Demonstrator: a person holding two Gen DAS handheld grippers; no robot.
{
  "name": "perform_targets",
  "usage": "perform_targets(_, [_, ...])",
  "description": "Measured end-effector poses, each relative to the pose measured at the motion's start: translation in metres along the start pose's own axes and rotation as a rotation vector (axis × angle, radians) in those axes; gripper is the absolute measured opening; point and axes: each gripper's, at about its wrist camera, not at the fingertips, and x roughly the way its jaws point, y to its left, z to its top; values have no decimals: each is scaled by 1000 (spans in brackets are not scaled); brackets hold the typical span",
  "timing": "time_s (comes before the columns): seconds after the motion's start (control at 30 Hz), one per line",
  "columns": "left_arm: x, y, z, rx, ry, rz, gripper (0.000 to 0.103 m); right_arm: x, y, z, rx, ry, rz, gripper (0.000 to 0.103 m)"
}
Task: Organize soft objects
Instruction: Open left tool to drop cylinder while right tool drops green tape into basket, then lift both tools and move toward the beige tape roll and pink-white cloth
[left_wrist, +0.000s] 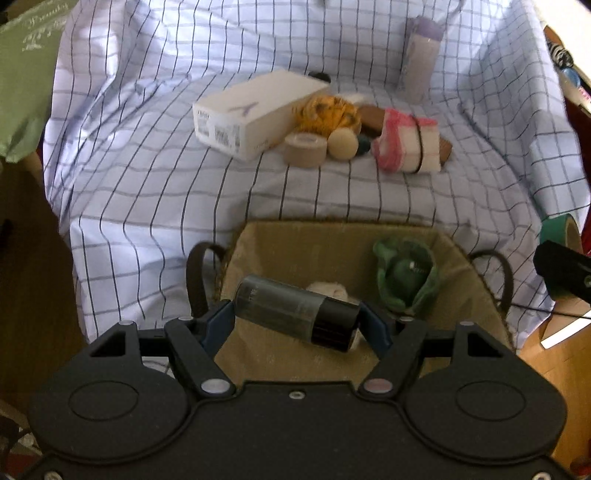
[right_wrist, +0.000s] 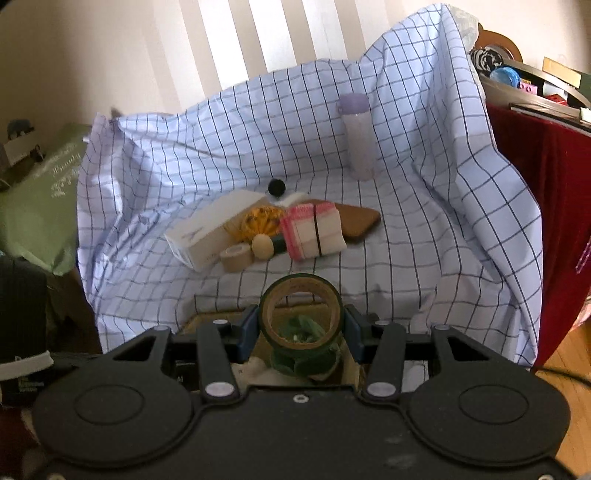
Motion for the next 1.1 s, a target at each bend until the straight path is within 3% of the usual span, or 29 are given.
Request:
perform_targets(0.07, [1, 0, -3, -9, 7, 8, 72, 2, 2, -4, -1, 18, 1, 48])
perform_targets(0.13, [-1, 2, -7, -22, -2, 23, 82, 4, 3, -7, -8, 29, -4, 48])
perform_targets(1.1, [-13, 3, -22, -45, -46, 95, 87, 15, 11, -13, -45, 95, -4, 50])
